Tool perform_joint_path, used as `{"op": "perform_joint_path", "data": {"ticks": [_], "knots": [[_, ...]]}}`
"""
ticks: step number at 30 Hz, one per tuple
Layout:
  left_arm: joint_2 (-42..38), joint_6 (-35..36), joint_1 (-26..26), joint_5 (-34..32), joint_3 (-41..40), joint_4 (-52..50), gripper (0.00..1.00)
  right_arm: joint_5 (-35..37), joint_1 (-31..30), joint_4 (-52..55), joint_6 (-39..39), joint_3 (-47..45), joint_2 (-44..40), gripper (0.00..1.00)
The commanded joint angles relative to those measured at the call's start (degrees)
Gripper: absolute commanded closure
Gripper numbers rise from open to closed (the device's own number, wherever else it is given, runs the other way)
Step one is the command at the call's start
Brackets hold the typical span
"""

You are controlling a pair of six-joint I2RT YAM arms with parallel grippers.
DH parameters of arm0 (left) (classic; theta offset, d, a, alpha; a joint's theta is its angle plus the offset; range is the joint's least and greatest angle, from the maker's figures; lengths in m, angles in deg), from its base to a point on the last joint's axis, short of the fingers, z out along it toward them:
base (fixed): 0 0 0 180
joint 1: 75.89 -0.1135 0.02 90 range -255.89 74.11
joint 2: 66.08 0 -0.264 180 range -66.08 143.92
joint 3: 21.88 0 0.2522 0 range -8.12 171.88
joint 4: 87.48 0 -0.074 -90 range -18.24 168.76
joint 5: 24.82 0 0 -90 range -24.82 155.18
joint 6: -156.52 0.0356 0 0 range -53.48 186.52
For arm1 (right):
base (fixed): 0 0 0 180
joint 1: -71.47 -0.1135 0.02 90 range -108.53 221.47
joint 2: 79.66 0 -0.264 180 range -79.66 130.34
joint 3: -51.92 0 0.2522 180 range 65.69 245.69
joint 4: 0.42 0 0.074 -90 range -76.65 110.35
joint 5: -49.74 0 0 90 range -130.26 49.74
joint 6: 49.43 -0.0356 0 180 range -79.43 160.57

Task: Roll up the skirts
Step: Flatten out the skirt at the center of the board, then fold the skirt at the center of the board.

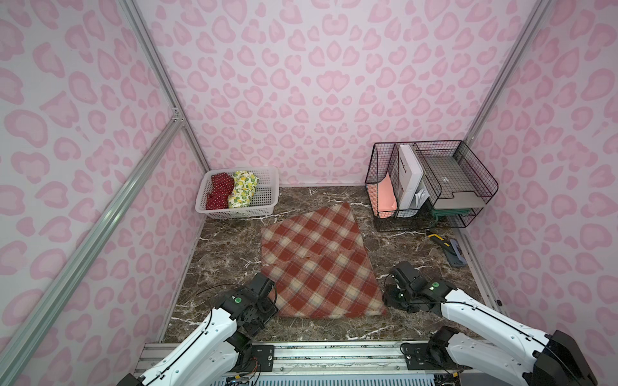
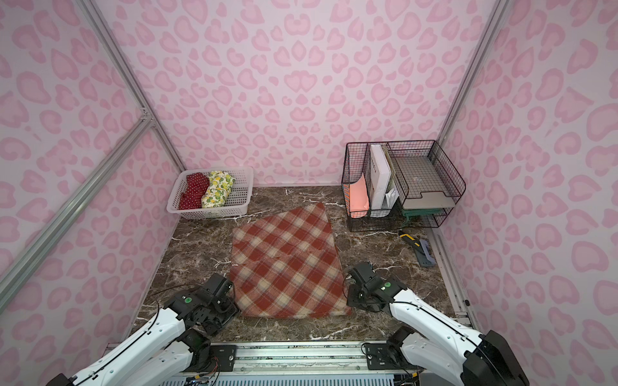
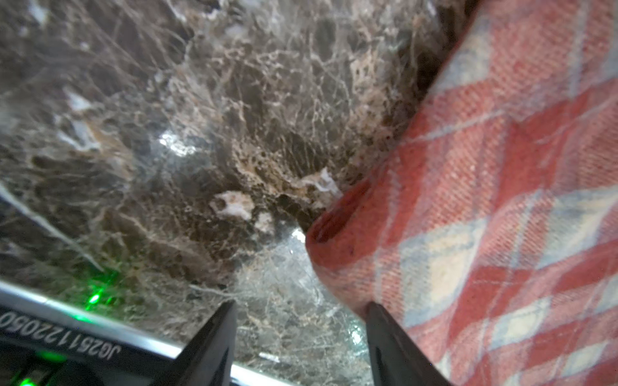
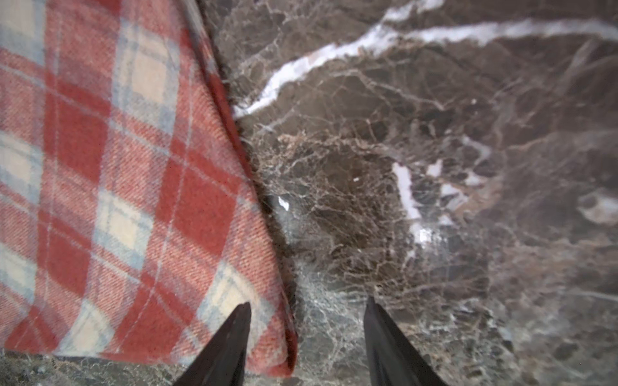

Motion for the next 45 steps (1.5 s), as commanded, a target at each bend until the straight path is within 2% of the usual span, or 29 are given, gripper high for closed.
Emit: {"op": "perform_joint_path", "data": {"ticks": [1, 7, 10, 12, 18, 23, 29, 37, 38, 41, 43, 45], "knots": [[0.22, -4.5, 0.36, -1.3, -2.04, 3.4, 0.4, -2.71, 0.04, -1.5, -1.84, -0.34, 0.31, 0.41], [0.8, -7.1, 1.06, -5.93, -3.83, 2.38, 0.5, -3.24, -0.02, -3.03, -1.56, -0.56, 1.78, 0.42], [0.56, -8.31, 1.15, -7.91, -3.78, 1.72, 0.5, -3.92, -0.09, -3.91, -1.6, -0.87, 1.66, 0.42], [-0.02, -8.68, 1.15, -9.06, -3.31, 1.37, 0.48, -3.92, -0.11, -4.33, -1.73, -0.89, 0.65, 0.42], [-3.94, -8.63, 1.28, -13.25, -0.08, -1.89, 0.32, -5.47, -0.24, -4.84, -1.1, -1.1, 0.28, 0.42], [-3.14, -9.17, 1.24, -13.5, -1.53, 1.71, 0.32, -6.01, -0.37, -5.62, -0.9, -2.03, 0.86, 0.44], [1.81, -10.17, 1.67, -10.96, -3.23, 6.92, 0.43, -7.21, -1.14, -6.25, -1.24, -3.06, 2.43, 0.49], [-0.36, -11.83, 2.03, -13.01, -5.17, 7.84, 0.69, -8.07, -1.47, -7.82, -0.99, -3.94, 4.54, 0.56], [-0.34, -11.96, 2.08, -13.29, -5.17, 7.92, 0.75, -7.9, -1.52, -7.69, -0.99, -3.81, 4.81, 0.57], [0.21, -11.76, 2.03, -14.15, -5.03, 8.66, 0.92, -8.22, -1.52, -7.55, -0.81, -3.62, 4.86, 0.67], [1.28, -11.67, 2.03, -14.48, -4.68, 8.94, 1.0, -8.75, -1.67, -7.22, -0.65, -3.62, 4.56, 0.75], [2.8, -11.49, 2.04, -14.57, -4.33, 9.42, 1.0, -9.25, -1.87, -6.47, -0.49, -3.61, 4.03, 0.77]]}}
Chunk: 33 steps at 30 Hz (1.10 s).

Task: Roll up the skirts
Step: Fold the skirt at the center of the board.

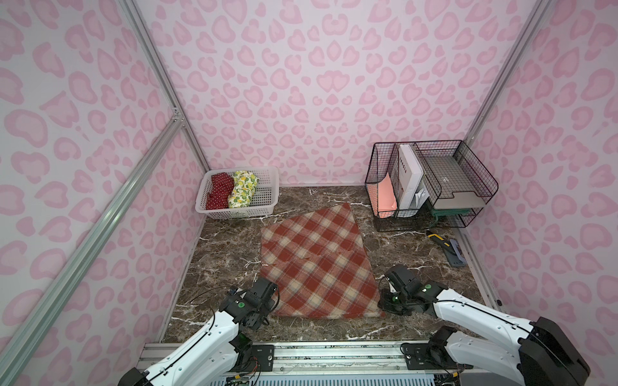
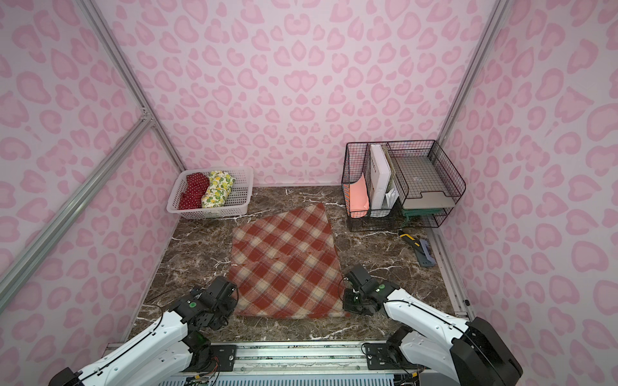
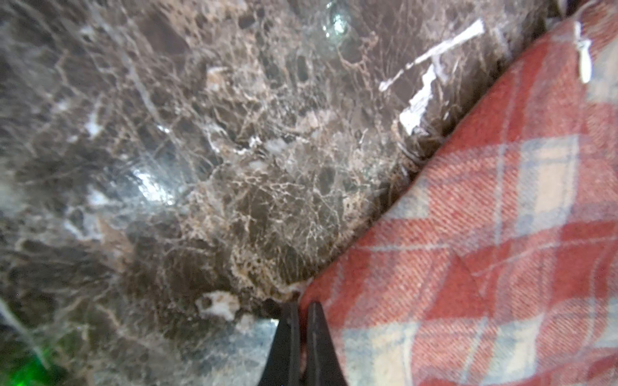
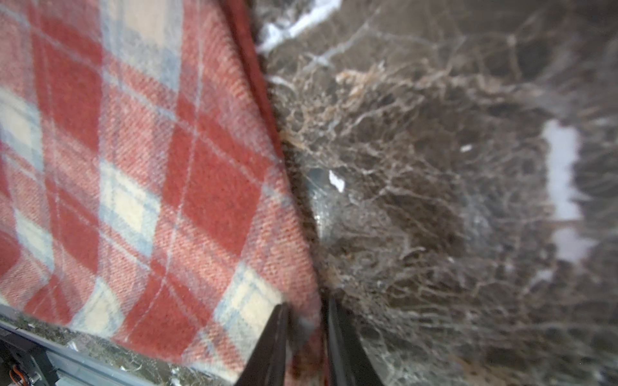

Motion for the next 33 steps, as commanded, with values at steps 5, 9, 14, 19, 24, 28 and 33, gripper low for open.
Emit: {"op": "perform_joint_path", "data": {"ticks": [5, 9, 14, 19, 24, 28, 33], "knots": [[4.63, 0.76, -0.02, -0.1, 1.0, -0.79, 1.0, -1.47, -1.45, 8.3, 1.49, 0.42, -2.28, 0.54], [4.85, 0.78, -0.02, -0.08, 0.78, -0.71, 1.0, -0.96, -1.51, 10.84, 2.09, 1.59, -5.75, 0.49], [3.13, 0.43, -0.02, -0.11, 0.23, -1.53, 1.0, -3.82, -1.5, 7.22, 1.8, 1.91, -4.1, 0.49], [0.54, 0.18, -0.02, -0.95, 0.22, -4.18, 1.0, -6.52, -2.0, 5.03, 2.2, 1.88, -0.84, 0.62], [-0.95, -0.13, -0.02, -0.73, -1.0, -3.72, 1.0, -6.69, -2.56, 3.24, 2.2, 1.08, -0.34, 0.8], [-0.46, 0.1, -0.02, -0.45, -0.34, -4.59, 1.0, -7.7, -3.28, 2.66, 1.93, 1.71, 0.19, 1.0], [-2.49, -0.11, 0.06, 1.13, -0.01, -8.71, 1.0, -5.76, -4.49, 8.65, 2.24, 3.81, -2.17, 1.0]]}}
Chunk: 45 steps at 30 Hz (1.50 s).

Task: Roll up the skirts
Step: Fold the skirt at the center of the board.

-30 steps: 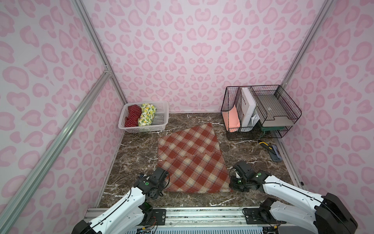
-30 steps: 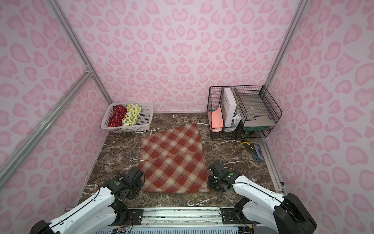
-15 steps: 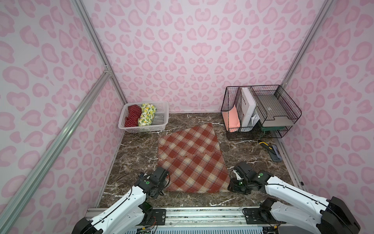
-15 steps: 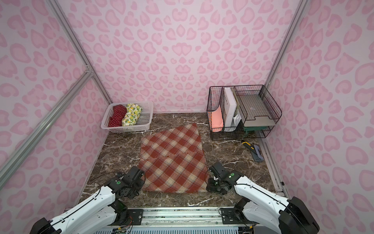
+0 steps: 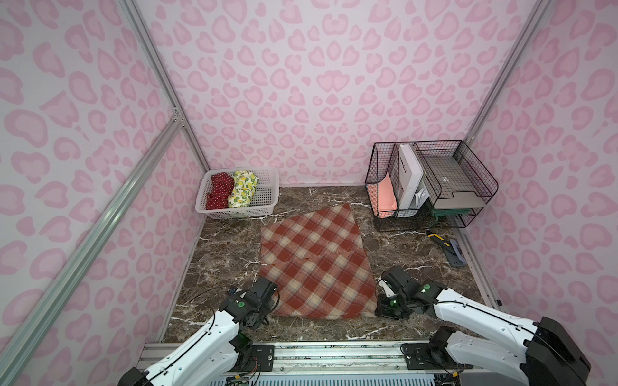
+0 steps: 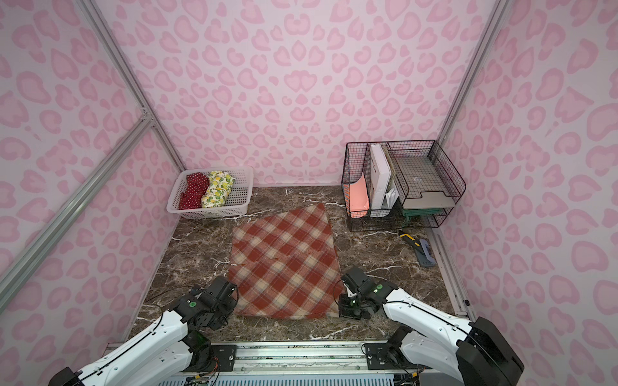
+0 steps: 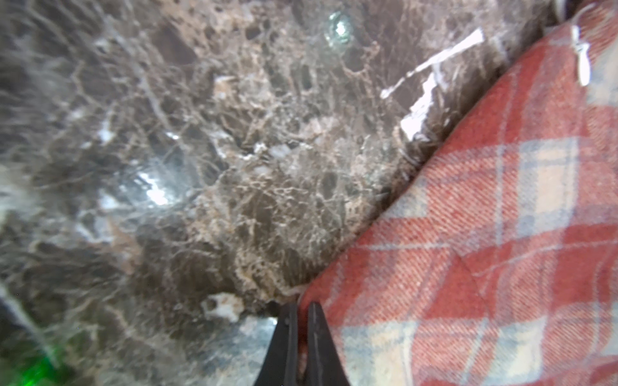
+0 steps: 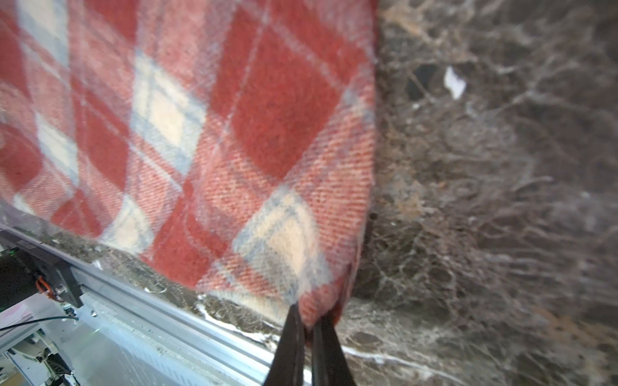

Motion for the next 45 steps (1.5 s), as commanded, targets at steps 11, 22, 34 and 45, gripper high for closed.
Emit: {"op": "perform_joint_path", "data": {"ticks": [11, 22, 34, 45], "knots": [[-18.99, -2.1, 0.59, 2.54, -1.51, -19.92, 1.0, 4.24, -1.89, 12.9, -3.57, 0.92, -12.86, 1.0], [-5.55, 8.18, 0.59, -3.51, 11.99, -13.9, 1.0, 9.88, 3.2, 6.73, 8.21, 14.9, -2.04, 1.0], [15.37, 26.27, -7.65, -10.06, 27.96, 1.19, 1.0, 8.07, 15.45, -8.21, 23.51, 39.26, 23.91, 1.0], [37.07, 36.68, -18.83, -6.38, 42.81, 10.48, 1.0, 4.31, 20.8, -12.32, 25.93, 56.51, 47.21, 1.0]]}}
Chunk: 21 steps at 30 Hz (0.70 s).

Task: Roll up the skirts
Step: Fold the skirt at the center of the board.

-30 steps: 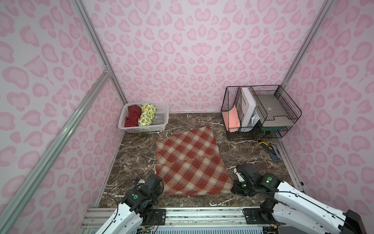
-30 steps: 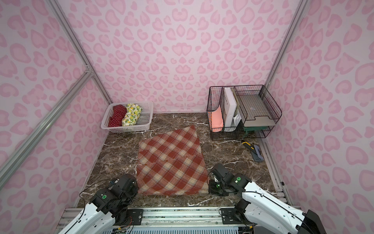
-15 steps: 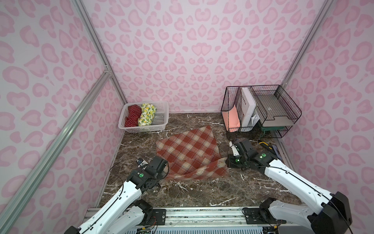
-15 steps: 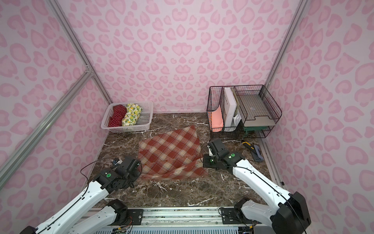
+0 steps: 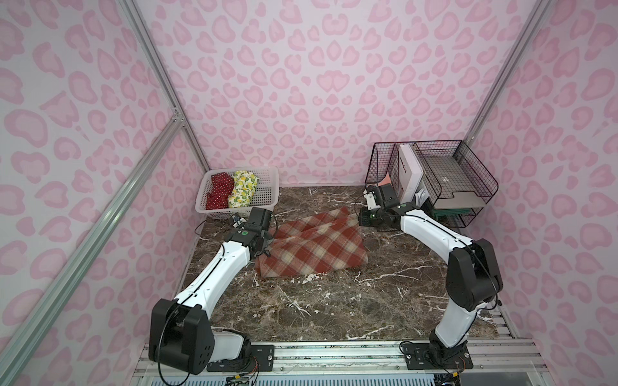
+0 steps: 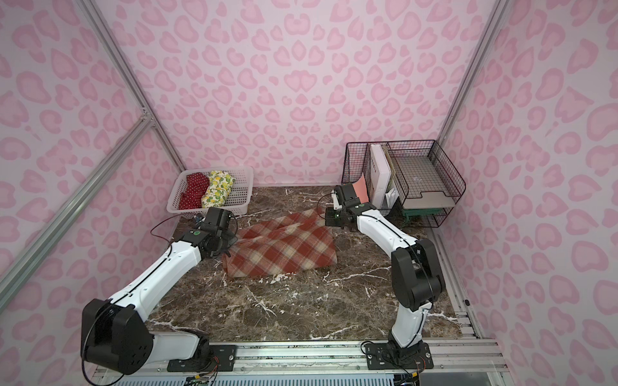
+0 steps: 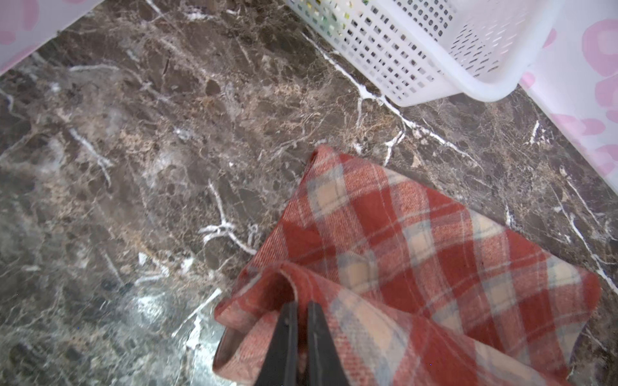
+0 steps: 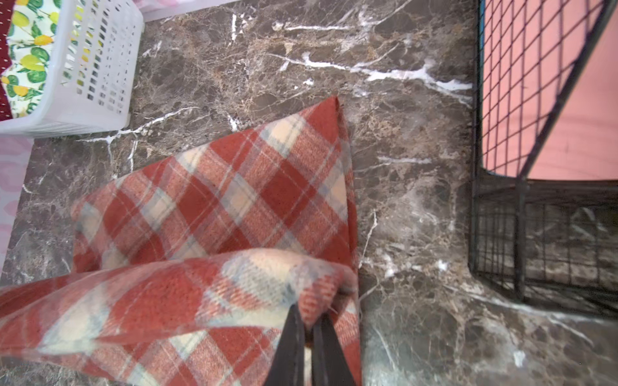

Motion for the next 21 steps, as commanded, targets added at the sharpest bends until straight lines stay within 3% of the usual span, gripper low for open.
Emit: {"op": "perform_joint_path", "data": {"ticks": [1, 7, 21], "knots": [[3.83, 4.08, -1.81, 0.49, 1.81, 4.02, 1.0, -1.07, 0.24, -2.45, 0.7, 2.97, 3.36, 1.0], [12.14, 4.99, -4.51, 2.82, 5.28, 7.11, 1.0, -1.94, 0.24, -1.02, 0.65, 9.65, 12.09, 1.0], [23.45, 4.79, -7.61, 6.62, 11.47, 12.52, 1.0, -1.07, 2.33, 0.94, 1.18, 18.45, 19.99, 1.0]]}}
